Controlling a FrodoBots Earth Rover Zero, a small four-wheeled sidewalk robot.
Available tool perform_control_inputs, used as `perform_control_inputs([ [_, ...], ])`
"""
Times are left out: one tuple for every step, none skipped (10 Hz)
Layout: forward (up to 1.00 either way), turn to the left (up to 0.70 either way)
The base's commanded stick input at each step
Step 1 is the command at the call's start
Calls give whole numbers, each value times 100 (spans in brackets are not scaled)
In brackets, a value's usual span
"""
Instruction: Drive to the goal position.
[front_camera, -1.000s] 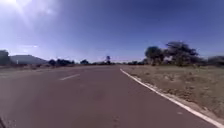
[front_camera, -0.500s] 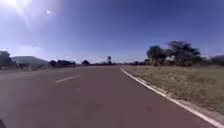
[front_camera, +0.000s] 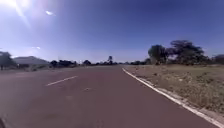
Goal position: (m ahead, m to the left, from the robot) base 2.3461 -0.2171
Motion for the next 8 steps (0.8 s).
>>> perform_control_inputs([
  [100, -26],
  [100, -29],
  [100, -11],
  [100, -8],
  [100, -28],
  [100, -40],
  [100, -40],
  [100, -36],
])
